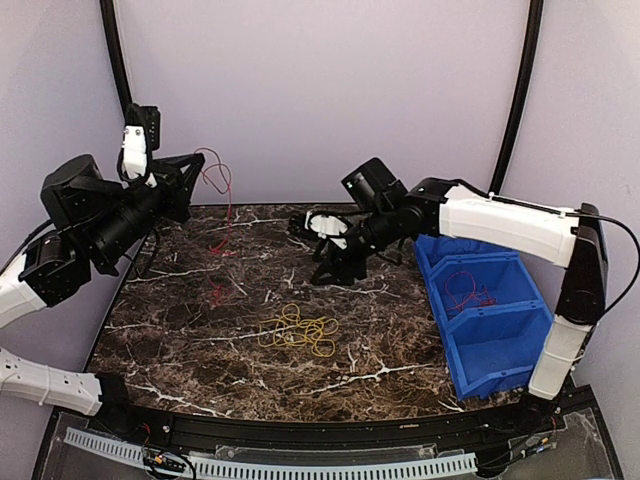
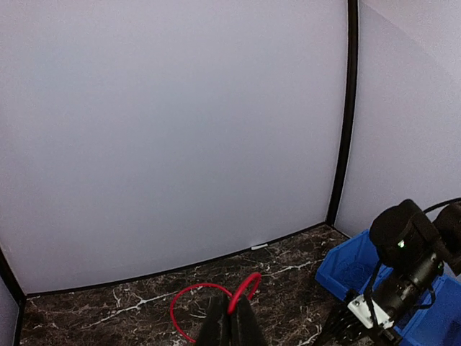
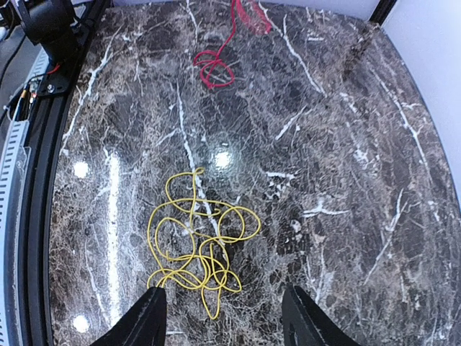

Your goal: Untangle the cables

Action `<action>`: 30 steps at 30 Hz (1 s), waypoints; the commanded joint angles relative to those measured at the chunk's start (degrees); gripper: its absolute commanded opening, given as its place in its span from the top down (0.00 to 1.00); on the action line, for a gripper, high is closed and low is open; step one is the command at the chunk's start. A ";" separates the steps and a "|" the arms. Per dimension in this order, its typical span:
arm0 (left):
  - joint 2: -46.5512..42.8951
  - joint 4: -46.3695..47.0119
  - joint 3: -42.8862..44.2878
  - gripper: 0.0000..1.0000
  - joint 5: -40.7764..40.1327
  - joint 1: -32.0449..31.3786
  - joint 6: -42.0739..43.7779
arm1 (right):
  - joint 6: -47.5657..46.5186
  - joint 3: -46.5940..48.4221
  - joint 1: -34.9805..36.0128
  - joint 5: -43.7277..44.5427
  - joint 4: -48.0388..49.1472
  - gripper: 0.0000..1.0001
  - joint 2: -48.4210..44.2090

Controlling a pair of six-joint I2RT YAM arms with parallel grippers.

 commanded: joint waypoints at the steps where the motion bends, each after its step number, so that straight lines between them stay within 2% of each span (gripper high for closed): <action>1: 2.63 0.58 -1.07 1.00 5.89 0.24 2.78 | -2.10 4.59 -0.22 1.80 -3.25 0.44 -3.71; 5: 5.79 1.05 -0.68 1.00 7.85 0.26 4.05 | -1.06 6.72 -0.22 -1.58 -2.05 0.44 -5.97; 9: 8.12 2.13 -0.16 1.00 9.02 0.26 4.07 | -0.01 6.23 -0.22 -6.09 0.34 0.39 -6.09; 18: 10.27 2.15 5.02 1.00 7.12 0.26 3.17 | 1.09 2.55 -0.22 -6.72 6.05 0.24 -3.11; 22: 10.32 2.50 5.55 1.00 8.35 0.26 0.55 | 3.99 3.39 -0.22 -9.16 10.65 0.23 -1.42; 30: 10.69 2.09 8.48 1.00 9.33 0.24 -3.53 | 11.39 7.03 0.02 -19.54 19.02 0.21 3.37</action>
